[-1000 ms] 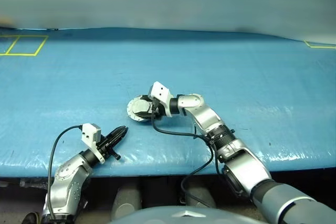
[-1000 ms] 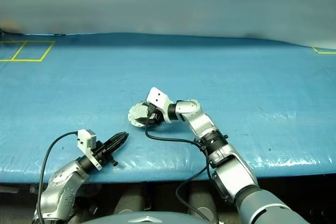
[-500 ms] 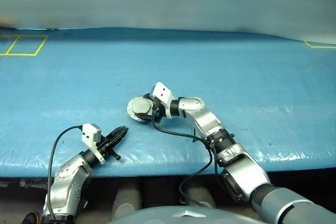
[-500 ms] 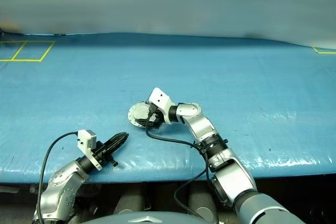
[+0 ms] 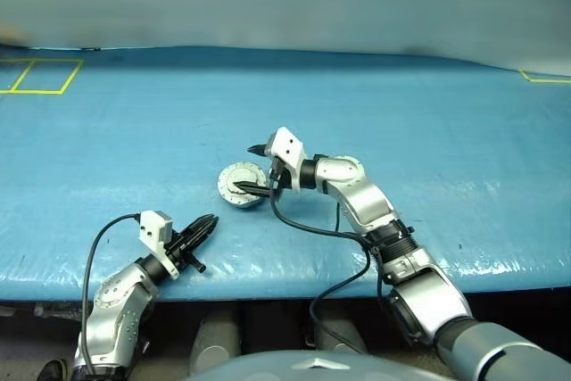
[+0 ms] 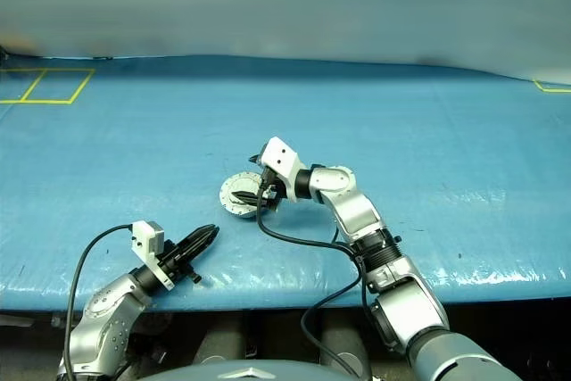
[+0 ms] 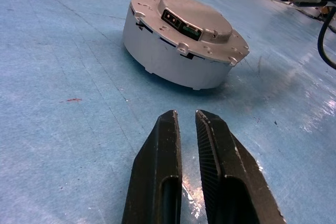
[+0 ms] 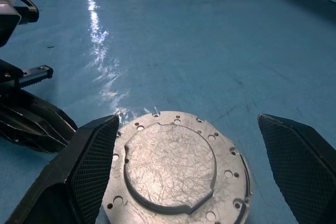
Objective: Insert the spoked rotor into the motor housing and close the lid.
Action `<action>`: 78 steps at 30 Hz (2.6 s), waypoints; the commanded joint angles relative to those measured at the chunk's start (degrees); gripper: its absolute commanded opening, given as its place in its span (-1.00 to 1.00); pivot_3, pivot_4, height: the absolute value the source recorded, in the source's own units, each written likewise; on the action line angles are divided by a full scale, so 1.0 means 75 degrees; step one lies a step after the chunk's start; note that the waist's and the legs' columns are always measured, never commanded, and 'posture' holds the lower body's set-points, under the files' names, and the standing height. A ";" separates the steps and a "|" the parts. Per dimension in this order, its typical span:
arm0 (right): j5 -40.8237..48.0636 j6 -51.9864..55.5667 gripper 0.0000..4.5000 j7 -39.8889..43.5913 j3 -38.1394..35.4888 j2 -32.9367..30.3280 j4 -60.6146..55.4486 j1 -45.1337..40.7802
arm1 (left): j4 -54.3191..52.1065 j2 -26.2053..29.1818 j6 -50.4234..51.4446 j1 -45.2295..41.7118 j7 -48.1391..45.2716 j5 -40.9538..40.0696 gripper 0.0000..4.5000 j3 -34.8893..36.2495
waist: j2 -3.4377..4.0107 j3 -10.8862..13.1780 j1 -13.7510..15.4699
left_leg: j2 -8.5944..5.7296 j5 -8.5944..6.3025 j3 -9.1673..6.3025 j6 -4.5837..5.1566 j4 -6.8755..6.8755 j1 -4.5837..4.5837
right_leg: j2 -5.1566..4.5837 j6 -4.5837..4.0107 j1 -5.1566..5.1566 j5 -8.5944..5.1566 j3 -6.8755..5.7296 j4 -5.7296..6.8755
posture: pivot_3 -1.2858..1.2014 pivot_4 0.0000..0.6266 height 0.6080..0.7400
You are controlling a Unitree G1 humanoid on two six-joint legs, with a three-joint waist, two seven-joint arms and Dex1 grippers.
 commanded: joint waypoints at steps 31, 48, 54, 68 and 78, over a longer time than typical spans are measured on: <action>-0.0398 0.0319 0.80 -0.1892 -0.0623 -0.0485 -0.0813 0.0956 | 0.0163 -0.0106 0.0081 0.0093 0.0109 0.0175 -0.75 -0.0198 | 0.0000 0.0000 0.0035 | -0.0001 -0.0001 -0.0001 -0.0001 0.0001 0.0001 | 0.0002 0.0004 0.0002 -0.0005 0.0000 0.0000 | 0.03 -0.52 1.00; 0.0730 0.0769 -0.29 -0.1147 -0.0730 -0.0039 -0.1639 0.0963 | 0.0189 -0.0086 0.0048 0.0086 0.0175 0.0152 -0.75 -0.0173 | 0.0001 0.0000 0.0041 | 0.0002 -0.0001 -0.0004 -0.0001 0.0001 0.0003 | 0.0006 0.0004 0.0004 -0.0005 -0.0001 0.0002 | 0.03 -0.52 1.00; 0.0692 0.0797 0.11 -0.0886 -0.0201 0.0265 -0.1565 0.1010 | 0.0209 -0.0113 0.0020 0.0063 0.0183 0.0157 -0.75 -0.0187 | 0.0002 0.0001 0.0042 | 0.0003 -0.0001 -0.0004 -0.0001 0.0004 0.0003 | 0.0003 0.0004 0.0006 -0.0005 -0.0002 0.0001 | 0.03 -0.52 1.00; -0.0073 -0.0153 0.99 -0.1090 0.0391 0.0577 -0.0570 0.0988 | 0.0112 -0.0120 -0.0026 0.0223 0.0260 0.0154 -0.75 -0.0116 | 0.0003 0.0001 0.0020 | 0.0005 -0.0001 -0.0005 -0.0002 0.0000 0.0005 | 0.0006 0.0002 0.0004 -0.0006 -0.0002 0.0002 | 0.03 -0.52 1.00; -0.0391 -0.0464 0.99 -0.1165 0.0579 0.0582 -0.0192 0.0931 | 0.0128 -0.0104 -0.0070 0.0234 0.0284 0.0153 -0.75 -0.0120 | 0.0003 0.0001 0.0004 | 0.0005 -0.0002 -0.0002 -0.0002 0.0001 0.0005 | 0.0006 0.0002 0.0004 -0.0006 -0.0002 0.0001 | 0.03 -0.52 1.00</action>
